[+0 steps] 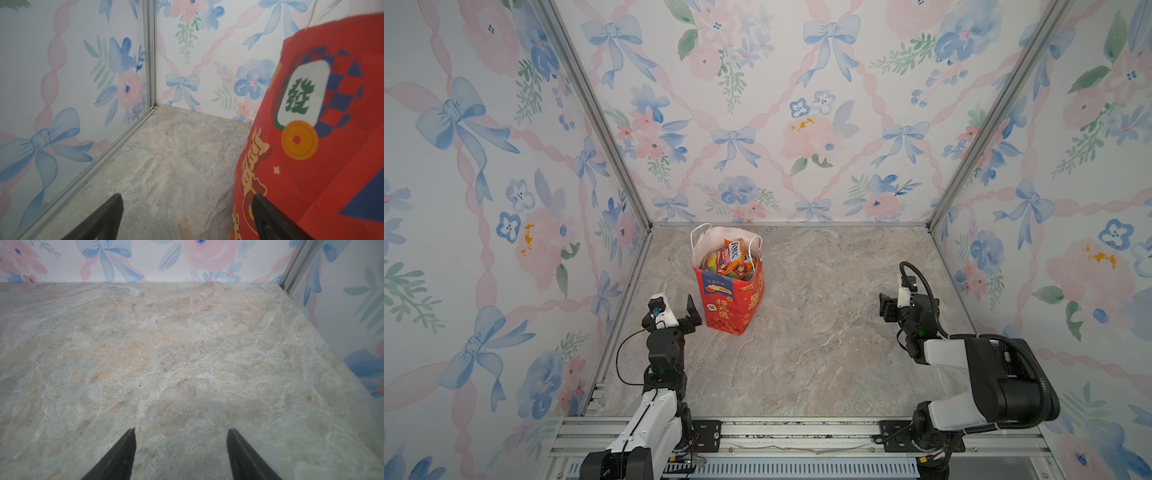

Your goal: Place the snacks into the paper bag

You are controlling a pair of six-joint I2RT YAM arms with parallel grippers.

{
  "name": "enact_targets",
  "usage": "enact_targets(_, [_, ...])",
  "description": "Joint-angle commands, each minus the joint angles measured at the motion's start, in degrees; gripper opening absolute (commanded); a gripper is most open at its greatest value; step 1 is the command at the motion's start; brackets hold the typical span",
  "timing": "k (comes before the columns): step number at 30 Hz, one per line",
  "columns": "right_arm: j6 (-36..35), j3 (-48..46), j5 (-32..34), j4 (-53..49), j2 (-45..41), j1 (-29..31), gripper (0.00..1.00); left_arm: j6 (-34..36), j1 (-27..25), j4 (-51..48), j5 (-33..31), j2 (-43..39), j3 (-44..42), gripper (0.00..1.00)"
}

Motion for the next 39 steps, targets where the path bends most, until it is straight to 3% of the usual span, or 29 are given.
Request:
enact_targets(1, [-0.84, 0.47, 1.84, 6.49, -0.57, 1.3, 0.76, 1.82, 0.49, 8.37, -1.74, 1.06, -1.93, 0.98])
enact_targets(6, [-1.9, 2.65, 2.71, 4.14, 0.35, 2.67, 0.81, 1.32, 0.5, 11.0, -1.03, 3.66, -3.38, 0.98])
enact_targets(11, [-0.39, 3.71, 2.1, 2.56, 0.63, 1.48, 0.97, 0.43, 0.54, 17.69, -0.08, 8.9, -4.81, 0.98])
enact_targets(23, [-0.14, 3.8, 1.34, 2.53, 0.63, 1.06, 0.97, 0.6, 0.25, 32.32, 2.74, 26.49, -1.33, 0.98])
enact_targets(29, [-0.12, 3.82, 1.35, 2.52, 0.63, 1.11, 0.96, 2.14, -1.19, 35.84, 0.65, 34.84, 1.3, 0.98])
enact_targets(32, [-0.11, 3.8, 1.44, 2.52, 0.63, 1.07, 0.97, 4.7, -3.49, 44.31, -2.41, 42.58, 1.82, 0.98])
enact_targets(39, [-0.14, 3.8, 1.48, 2.54, 0.59, 1.14, 0.97, 4.73, -4.19, 38.58, -4.35, 41.05, 3.53, 0.98])
